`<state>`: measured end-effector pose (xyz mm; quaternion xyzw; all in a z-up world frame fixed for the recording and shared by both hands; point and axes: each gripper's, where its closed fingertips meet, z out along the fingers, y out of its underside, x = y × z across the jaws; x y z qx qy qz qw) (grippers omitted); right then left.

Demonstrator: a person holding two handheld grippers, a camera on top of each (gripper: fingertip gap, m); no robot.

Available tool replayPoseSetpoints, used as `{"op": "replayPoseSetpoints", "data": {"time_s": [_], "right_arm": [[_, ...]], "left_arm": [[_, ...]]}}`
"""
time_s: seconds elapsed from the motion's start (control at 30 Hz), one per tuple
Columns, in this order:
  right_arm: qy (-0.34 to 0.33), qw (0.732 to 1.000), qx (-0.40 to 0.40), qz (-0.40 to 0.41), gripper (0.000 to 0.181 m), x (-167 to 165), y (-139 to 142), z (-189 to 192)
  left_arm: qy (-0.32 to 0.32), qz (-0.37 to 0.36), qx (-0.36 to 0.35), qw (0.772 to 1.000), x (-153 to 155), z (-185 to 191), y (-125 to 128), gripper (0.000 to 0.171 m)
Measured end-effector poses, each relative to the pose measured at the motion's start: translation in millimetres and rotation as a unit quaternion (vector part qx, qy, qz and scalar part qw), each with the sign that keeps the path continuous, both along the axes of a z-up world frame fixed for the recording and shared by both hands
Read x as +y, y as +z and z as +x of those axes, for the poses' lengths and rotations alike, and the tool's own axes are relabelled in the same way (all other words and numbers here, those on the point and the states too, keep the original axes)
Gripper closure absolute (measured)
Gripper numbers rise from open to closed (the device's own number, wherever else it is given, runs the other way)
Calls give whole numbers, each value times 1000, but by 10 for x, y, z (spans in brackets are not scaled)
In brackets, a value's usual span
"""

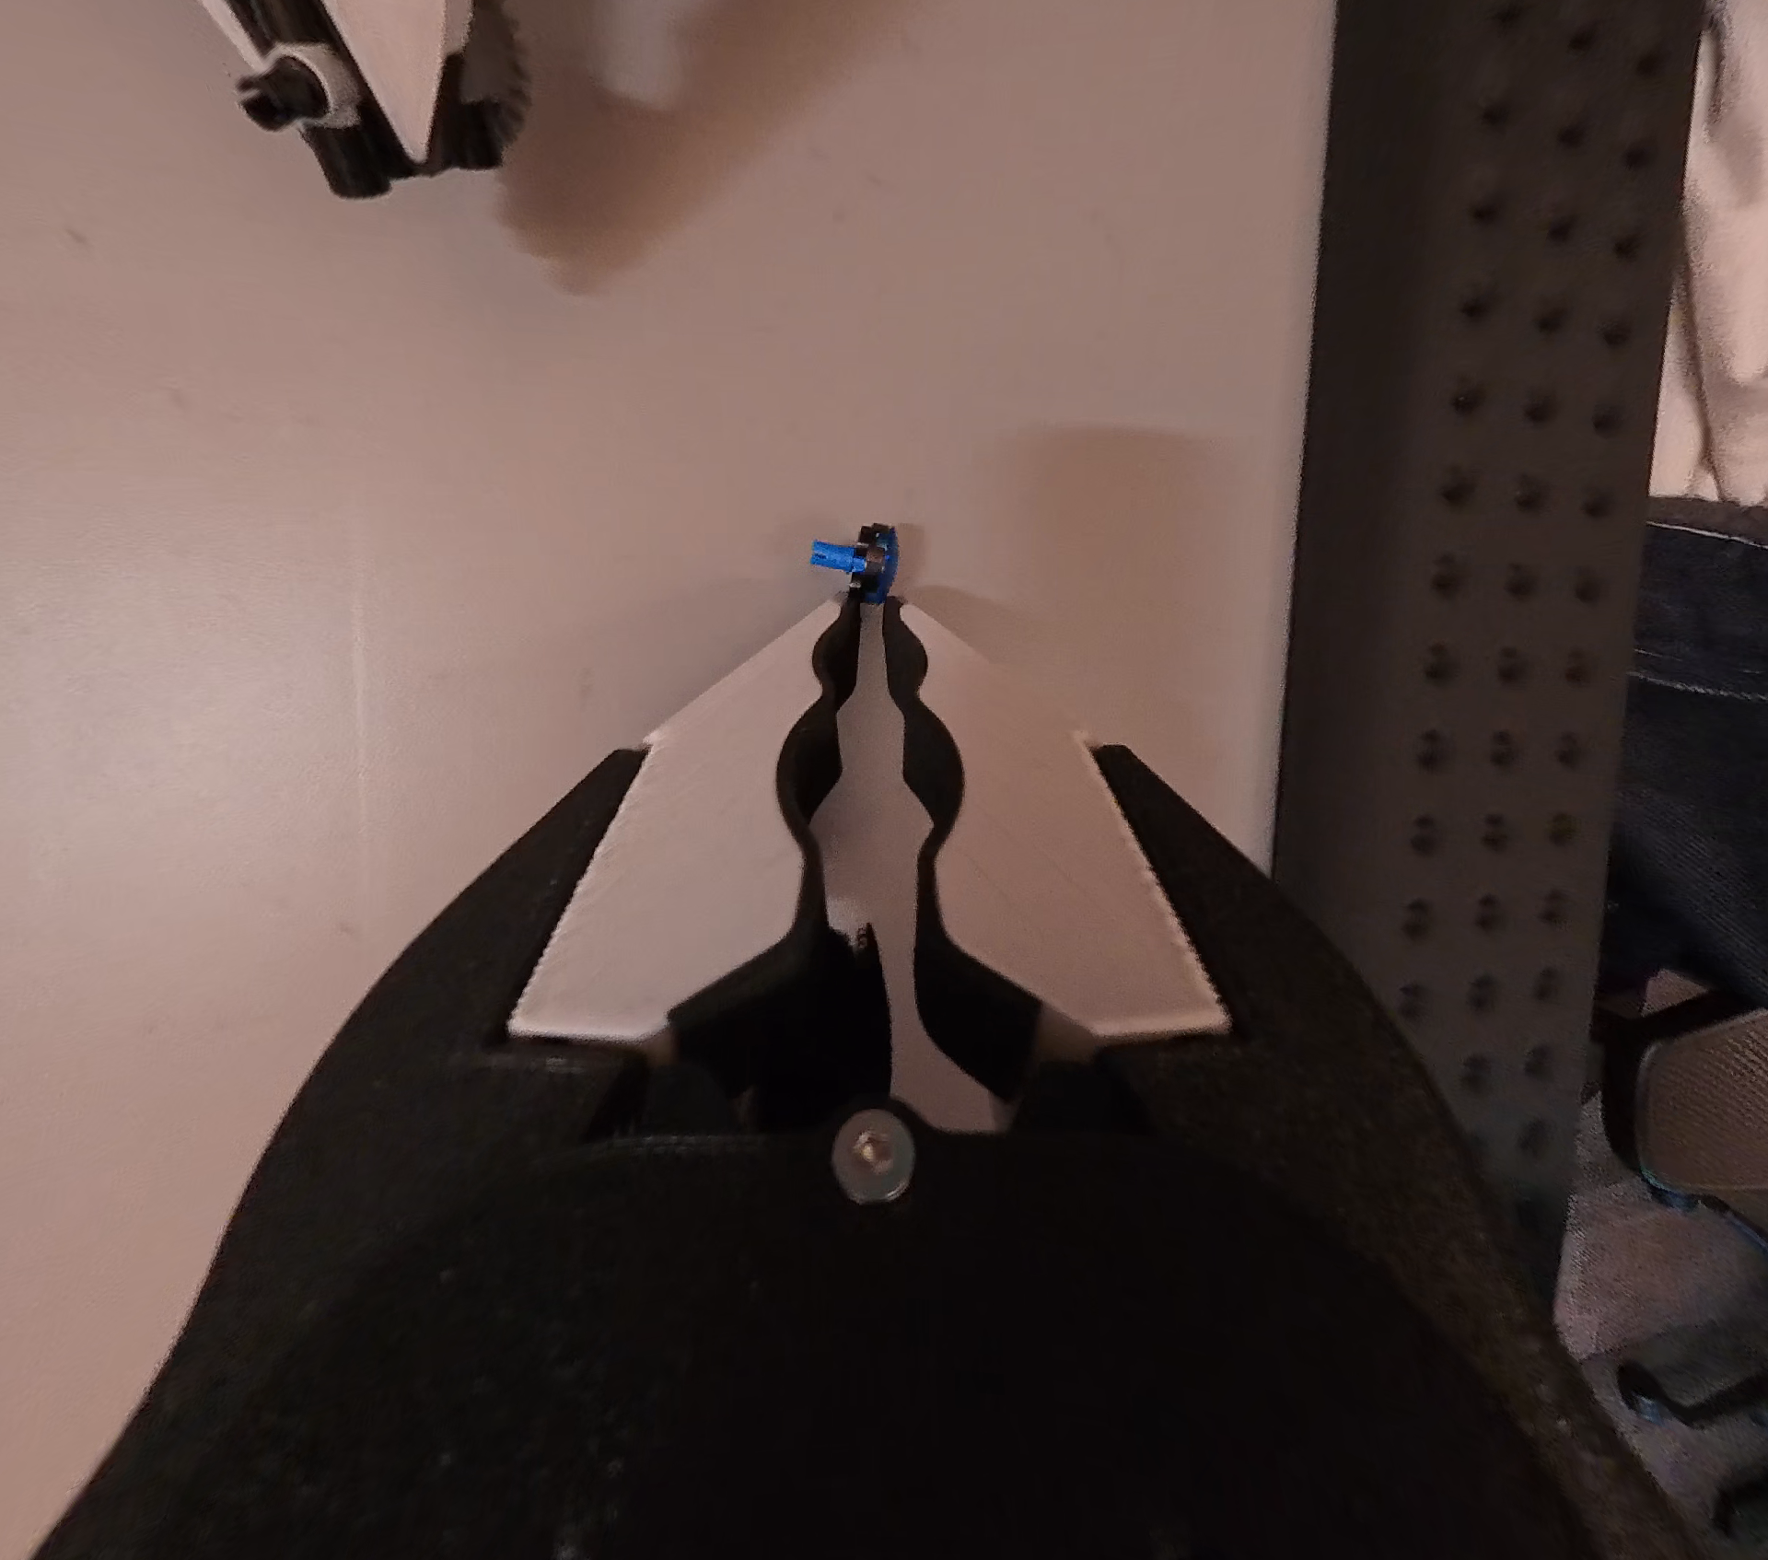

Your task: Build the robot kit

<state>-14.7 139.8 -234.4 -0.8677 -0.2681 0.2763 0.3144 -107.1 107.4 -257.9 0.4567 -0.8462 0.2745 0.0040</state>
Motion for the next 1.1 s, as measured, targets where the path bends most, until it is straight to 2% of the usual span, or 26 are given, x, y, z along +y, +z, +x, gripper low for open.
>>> {"op": "replayPoseSetpoints", "data": {"time_s": [0.17,0.23,0.33,0.4,0.47,0.53,0.57,0.63,0.7,0.77,0.97,1.1], "right_arm": [[-13,999,-14,27,175,35,67,32],[-26,998,-16,53,175,82,162,61],[-57,993,-3,106,175,187,361,114],[-85,987,4,137,175,266,455,178],[-119,980,8,160,175,336,493,267],[-152,972,16,177,175,378,517,335],[-160,970,19,183,175,380,532,339],[-178,964,14,198,175,392,580,350],[-174,964,16,198,175,367,594,293],[-169,964,12,203,175,349,597,254],[-151,969,24,194,175,303,586,175],[-147,968,37,199,175,289,663,164]], "left_arm": [[61,53,9,997,76,-47,-8,153],[109,93,-7,990,170,-69,-39,149],[182,92,-64,977,145,-60,42,148],[275,87,-113,951,212,19,130,148],[388,38,-149,909,212,101,254,147],[478,50,-173,860,237,80,312,148],[504,67,-171,844,207,51,298,148],[538,75,-148,827,61,22,238,147],[562,47,-153,811,-109,106,232,148],[579,52,-152,799,-170,185,182,148],[582,146,-123,790,49,168,54,151],[579,163,-115,791,147,171,11,150]]}}
